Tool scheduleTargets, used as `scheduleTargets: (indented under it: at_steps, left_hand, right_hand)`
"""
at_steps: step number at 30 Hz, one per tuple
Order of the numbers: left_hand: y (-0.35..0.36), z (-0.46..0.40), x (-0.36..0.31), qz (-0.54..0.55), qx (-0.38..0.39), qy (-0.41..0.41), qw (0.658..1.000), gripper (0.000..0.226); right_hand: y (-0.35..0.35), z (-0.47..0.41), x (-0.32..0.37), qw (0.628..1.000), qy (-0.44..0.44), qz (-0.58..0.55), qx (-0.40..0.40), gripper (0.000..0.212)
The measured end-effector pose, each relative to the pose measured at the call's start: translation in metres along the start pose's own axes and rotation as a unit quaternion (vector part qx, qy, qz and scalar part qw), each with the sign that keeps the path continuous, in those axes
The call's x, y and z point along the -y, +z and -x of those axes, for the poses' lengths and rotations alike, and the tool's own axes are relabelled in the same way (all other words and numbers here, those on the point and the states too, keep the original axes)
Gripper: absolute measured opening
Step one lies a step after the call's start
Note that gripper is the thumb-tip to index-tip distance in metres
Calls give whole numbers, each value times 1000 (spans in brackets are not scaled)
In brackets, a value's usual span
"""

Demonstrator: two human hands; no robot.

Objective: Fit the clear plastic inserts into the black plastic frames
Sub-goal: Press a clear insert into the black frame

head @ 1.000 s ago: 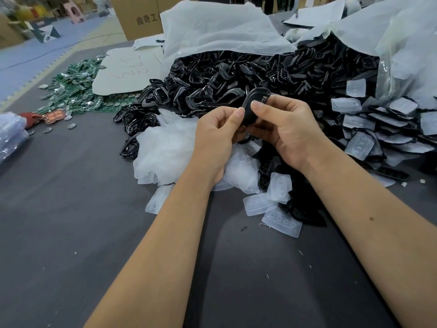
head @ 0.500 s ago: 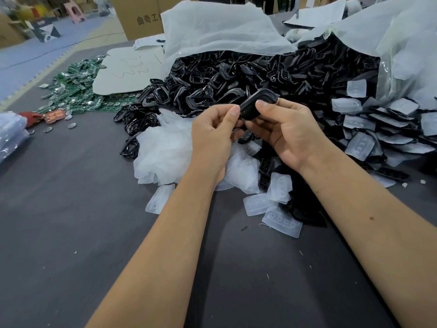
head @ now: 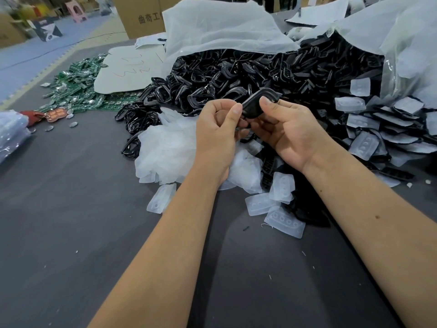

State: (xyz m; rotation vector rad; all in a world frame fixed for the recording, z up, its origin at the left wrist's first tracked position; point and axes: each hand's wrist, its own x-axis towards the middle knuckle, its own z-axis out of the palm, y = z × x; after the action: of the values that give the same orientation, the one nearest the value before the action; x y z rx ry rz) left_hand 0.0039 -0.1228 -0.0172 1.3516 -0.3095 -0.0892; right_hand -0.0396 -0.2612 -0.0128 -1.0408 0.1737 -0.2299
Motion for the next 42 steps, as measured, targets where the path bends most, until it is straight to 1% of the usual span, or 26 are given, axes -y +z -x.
scheduleTargets:
  at_steps: [2, 5, 9, 15, 17, 22, 26, 31, 34, 37, 42]
  left_hand:
    - [-1, -1, 0, 13, -7, -3, 1000, 4]
    - [-1, -1, 1, 16, -9, -11, 1000, 6]
    - [-2, -3, 2, 25, -14, -27, 999, 9]
    - [-6, -7, 0, 80, -7, -61, 995, 12]
    - [-6, -7, 0, 91, -3, -65, 994, 12]
    - [-6, -6, -1, 100, 3, -58, 993, 11]
    - [-6, -5, -2, 99, 4, -50, 994, 10]
    - [-6, -3, -1, 90, -5, -43, 995, 10]
    - [-5, -3, -2, 82, -9, -37, 996, 10]
    - [-6, -4, -4, 87, -11, -46, 995, 11]
    - [-6, -3, -7, 101, 10, -54, 993, 12]
  right_hand:
    - [1, 0, 0, 1000, 8, 0, 3, 16]
    - [3, 0, 1, 1000, 22, 3, -3, 14]
    - [2, 1, 1, 1000, 16, 6, -2, 13]
    - [4, 2, 1, 1000, 16, 10, 4, 27]
    - [4, 2, 1, 1000, 15, 11, 11, 25]
    - [5, 4, 1, 1000, -12, 8, 17, 8]
    - [5, 5, 1, 999, -35, 26, 0, 11]
    - [3, 7, 3, 997, -56, 49, 4, 11]
    - [3, 8, 3, 994, -76, 80, 15, 18]
    - [5, 9, 4, 992, -77, 92, 27, 24]
    - [2, 10, 6, 996, -49, 57, 52, 14]
